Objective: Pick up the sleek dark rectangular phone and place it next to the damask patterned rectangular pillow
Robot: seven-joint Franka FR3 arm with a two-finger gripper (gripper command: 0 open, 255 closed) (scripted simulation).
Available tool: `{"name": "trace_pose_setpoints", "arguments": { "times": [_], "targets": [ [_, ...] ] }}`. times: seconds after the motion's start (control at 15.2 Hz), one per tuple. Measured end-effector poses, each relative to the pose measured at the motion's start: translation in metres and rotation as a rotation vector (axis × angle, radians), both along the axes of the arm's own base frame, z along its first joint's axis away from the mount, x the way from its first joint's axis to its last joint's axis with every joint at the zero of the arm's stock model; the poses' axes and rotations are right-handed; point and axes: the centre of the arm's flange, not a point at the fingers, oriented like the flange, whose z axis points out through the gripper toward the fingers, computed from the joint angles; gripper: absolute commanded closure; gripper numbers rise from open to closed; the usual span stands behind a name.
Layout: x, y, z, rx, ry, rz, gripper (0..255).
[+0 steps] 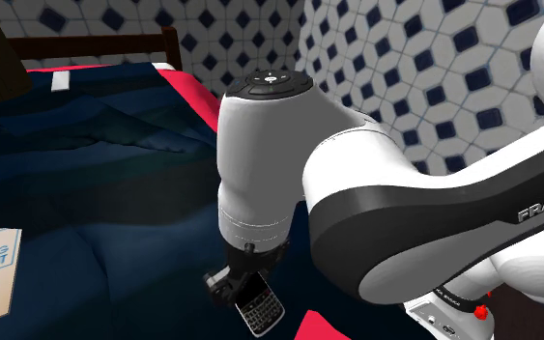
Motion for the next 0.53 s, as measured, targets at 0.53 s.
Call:
{"name": "trace_pose_setpoints", "arguments": {
  "times": [0.53],
  "targets": [
    [0.0,0.0,-0.02,0.0,0.0,0.0,255]
  ]
}}
